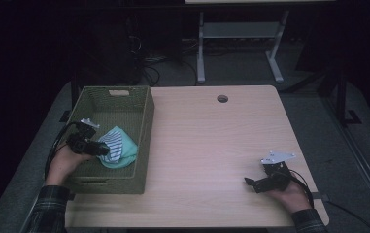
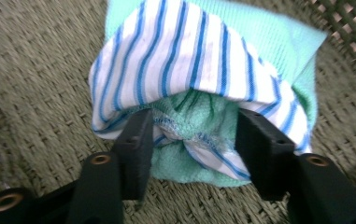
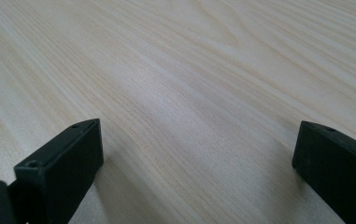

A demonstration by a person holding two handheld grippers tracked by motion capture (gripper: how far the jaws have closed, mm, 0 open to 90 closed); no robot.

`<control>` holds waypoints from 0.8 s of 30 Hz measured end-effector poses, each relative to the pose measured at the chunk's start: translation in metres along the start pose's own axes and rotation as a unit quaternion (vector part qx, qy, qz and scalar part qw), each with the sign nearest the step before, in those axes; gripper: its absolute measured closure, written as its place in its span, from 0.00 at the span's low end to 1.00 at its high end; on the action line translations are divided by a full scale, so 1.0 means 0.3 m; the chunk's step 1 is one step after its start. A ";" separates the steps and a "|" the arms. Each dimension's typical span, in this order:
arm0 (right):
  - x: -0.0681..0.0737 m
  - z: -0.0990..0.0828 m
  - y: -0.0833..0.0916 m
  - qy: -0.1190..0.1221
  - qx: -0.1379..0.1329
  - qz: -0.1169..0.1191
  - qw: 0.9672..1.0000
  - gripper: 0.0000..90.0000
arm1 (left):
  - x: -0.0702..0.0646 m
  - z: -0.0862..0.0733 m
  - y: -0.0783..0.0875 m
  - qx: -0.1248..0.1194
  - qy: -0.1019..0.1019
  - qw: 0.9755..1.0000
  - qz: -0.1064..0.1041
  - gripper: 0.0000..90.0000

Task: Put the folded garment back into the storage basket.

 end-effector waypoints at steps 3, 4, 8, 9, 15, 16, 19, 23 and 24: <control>0.000 0.000 0.000 0.000 0.000 0.000 1.000 0.02 | 0.003 0.012 0.033 -0.021 0.011 1.000 -0.006 0.41; 0.000 0.000 0.000 0.000 0.000 0.000 1.000 0.02 | 0.004 0.016 0.045 -0.026 0.013 1.000 -0.008 0.38; 0.000 0.000 0.000 -0.001 0.000 0.000 1.000 0.02 | -0.005 0.041 0.090 -0.051 0.024 0.998 -0.015 0.30; 0.000 0.000 0.000 -0.001 0.000 0.000 1.000 0.02 | -0.007 0.048 0.101 -0.055 0.025 0.998 -0.015 0.28; 0.001 -0.001 0.000 -0.002 0.001 0.000 1.000 0.02 | -0.051 0.099 0.162 -0.089 0.020 0.996 -0.024 0.21; 0.001 -0.001 0.000 -0.002 0.001 0.000 1.000 0.02 | -0.060 0.107 0.168 -0.092 0.018 0.995 -0.022 0.20; 0.000 0.000 0.000 -0.001 0.000 0.000 1.000 0.02 | -0.094 0.139 0.187 -0.109 0.018 0.994 -0.025 0.18; 0.000 0.000 0.000 -0.001 0.000 0.000 1.000 0.02 | -0.152 0.183 0.213 -0.130 0.016 0.991 -0.035 0.18; 0.000 0.000 0.000 -0.001 0.000 0.000 1.000 0.02 | -0.166 0.194 0.220 -0.135 0.014 0.990 -0.036 0.18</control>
Point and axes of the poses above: each handheld gripper's, and its own axes: y roughly backward along the jaws, z roughly out of its top, x roughly to its left, the point moved 9 cm from there along -y, roughly forward along the jaws, and after that the axes turned 13 degrees about z, right-handed, at the moved point
